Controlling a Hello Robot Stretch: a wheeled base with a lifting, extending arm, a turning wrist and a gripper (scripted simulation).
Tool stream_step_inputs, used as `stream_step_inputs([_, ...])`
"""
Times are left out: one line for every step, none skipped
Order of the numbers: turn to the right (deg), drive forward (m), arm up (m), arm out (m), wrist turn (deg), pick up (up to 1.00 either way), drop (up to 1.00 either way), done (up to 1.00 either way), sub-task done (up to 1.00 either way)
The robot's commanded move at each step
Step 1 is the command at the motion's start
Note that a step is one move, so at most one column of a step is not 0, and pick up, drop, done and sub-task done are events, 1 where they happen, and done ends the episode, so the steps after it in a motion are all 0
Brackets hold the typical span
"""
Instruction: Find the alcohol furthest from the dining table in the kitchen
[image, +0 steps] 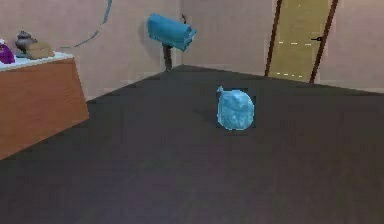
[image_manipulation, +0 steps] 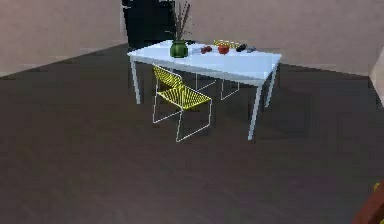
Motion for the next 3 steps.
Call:
stream_step_inputs([-15.0,0.00,0.00,0.00,0.0,0.00,0.00,0.00,0.00])
stream_step_inputs([0.0,0.05,0.00,0.00,0.0,0.00,0.00,0.00,0.00])
stream_step_inputs([45.0,0.00,0.00,0.00,0.0,0.00,0.00,0.00,0.00])
